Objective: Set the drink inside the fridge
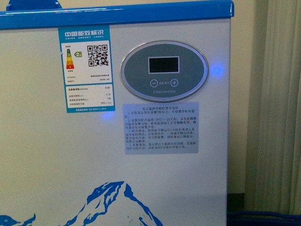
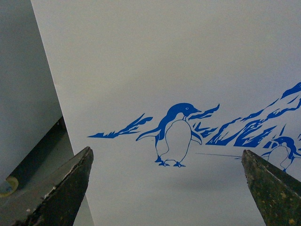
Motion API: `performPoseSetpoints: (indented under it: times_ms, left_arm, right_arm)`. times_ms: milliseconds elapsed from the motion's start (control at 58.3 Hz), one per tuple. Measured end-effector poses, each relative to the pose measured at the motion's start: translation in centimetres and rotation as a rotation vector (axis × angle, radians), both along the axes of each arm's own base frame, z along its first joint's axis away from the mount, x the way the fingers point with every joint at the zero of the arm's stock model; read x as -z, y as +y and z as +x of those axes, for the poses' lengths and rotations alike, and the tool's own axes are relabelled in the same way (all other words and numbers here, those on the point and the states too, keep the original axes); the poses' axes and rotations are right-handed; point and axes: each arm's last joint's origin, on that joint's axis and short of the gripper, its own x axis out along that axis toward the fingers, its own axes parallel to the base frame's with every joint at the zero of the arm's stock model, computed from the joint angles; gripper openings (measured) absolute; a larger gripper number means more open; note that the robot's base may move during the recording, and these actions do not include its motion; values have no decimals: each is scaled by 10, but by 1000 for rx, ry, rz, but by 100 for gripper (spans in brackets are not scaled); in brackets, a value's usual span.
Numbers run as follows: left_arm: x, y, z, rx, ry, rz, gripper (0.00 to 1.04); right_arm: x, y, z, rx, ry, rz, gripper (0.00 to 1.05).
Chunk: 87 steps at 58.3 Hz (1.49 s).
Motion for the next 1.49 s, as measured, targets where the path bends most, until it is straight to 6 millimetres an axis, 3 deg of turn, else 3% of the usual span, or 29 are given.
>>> performPoseSetpoints:
  times_ms: [223, 497, 1492]
  left_arm:
    - [0, 0, 0, 0, 0, 0, 97]
    - [0, 0, 0, 0, 0, 0, 97]
    - [0, 0, 0, 0, 0, 0, 97]
  right_arm:
    - [-4, 10, -37, -50, -48, -44, 37]
    - [10, 4, -58, -2, -74, -115, 36]
    - [14, 5, -59, -10, -73, -141, 36]
